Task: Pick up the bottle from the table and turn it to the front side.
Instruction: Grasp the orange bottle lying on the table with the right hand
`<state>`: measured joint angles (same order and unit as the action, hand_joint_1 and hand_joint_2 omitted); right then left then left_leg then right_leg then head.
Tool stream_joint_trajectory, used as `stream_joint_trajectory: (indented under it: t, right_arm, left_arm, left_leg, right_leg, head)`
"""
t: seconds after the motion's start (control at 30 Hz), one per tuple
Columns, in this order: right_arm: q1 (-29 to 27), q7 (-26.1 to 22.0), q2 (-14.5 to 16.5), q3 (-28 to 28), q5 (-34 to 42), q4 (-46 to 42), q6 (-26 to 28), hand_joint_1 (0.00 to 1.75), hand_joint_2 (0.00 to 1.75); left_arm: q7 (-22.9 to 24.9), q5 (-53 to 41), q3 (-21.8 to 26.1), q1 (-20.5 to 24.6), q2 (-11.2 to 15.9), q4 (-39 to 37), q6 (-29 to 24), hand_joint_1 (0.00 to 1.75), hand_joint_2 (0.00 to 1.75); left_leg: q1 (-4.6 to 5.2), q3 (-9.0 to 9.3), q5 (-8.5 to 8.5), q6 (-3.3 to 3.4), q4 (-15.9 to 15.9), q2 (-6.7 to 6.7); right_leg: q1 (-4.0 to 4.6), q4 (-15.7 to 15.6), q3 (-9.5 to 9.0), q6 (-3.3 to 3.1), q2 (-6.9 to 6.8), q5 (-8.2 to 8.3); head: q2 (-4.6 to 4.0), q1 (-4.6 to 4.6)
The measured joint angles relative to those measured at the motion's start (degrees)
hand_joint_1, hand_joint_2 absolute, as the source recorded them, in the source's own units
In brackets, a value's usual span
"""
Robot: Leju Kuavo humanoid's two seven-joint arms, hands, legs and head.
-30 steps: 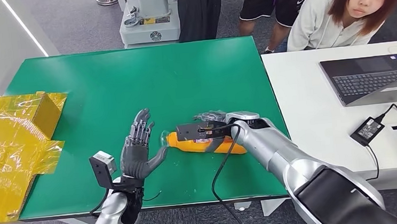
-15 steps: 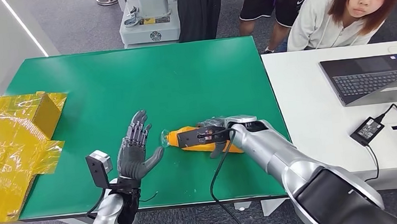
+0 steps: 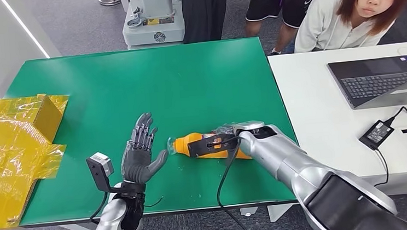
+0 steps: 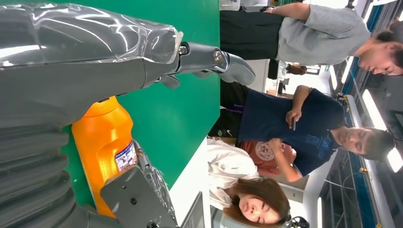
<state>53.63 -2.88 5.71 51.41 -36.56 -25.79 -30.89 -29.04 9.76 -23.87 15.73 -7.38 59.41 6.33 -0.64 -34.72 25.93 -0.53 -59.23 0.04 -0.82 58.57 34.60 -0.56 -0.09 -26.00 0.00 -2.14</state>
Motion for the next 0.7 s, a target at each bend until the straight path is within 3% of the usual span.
stream_joint_trajectory:
  t: [0.3, 0.57, 0.6, 0.7]
  right_arm:
    - [-0.7, 5.0, -1.8, 1.6, -1.8, -2.5, 2.1, 0.0, 1.75]
    - [-1.8, 5.7, -4.5, 2.6, -2.0, -5.7, 2.2, 0.0, 1.75]
    - [-1.8, 5.7, -4.6, 2.7, -2.0, -5.9, 2.2, 0.25, 1.75]
    - [-1.8, 5.8, -5.0, 2.9, -2.0, -6.4, 2.1, 1.56, 1.75]
  left_arm:
    - [1.8, 0.5, 0.3, -0.8, -0.6, 0.4, 1.2, 0.0, 1.75]
    - [2.0, 1.0, 0.3, -0.8, -0.7, 0.6, 1.5, 0.0, 1.75]
    - [2.0, 1.0, 0.3, -0.8, -0.7, 0.6, 1.5, 0.0, 1.75]
    - [2.0, 1.0, 0.3, -0.8, -0.7, 0.6, 1.5, 0.0, 1.75]
  left_leg:
    - [0.0, 0.0, 0.0, 0.0, 0.0, 0.0]
    - [0.0, 0.0, 0.0, 0.0, 0.0, 0.0]
    - [0.0, 0.0, 0.0, 0.0, 0.0, 0.0]
    - [0.0, 0.0, 0.0, 0.0, 0.0, 0.0]
  right_leg:
    - [0.0, 0.0, 0.0, 0.0, 0.0, 0.0]
    - [0.0, 0.0, 0.0, 0.0, 0.0, 0.0]
    - [0.0, 0.0, 0.0, 0.0, 0.0, 0.0]
    - [0.0, 0.0, 0.01, 0.0, 0.0, 0.0]
  head:
    - [0.0, -0.01]
    - [0.0, -0.01]
    - [0.0, -0.01]
    - [0.0, -0.01]
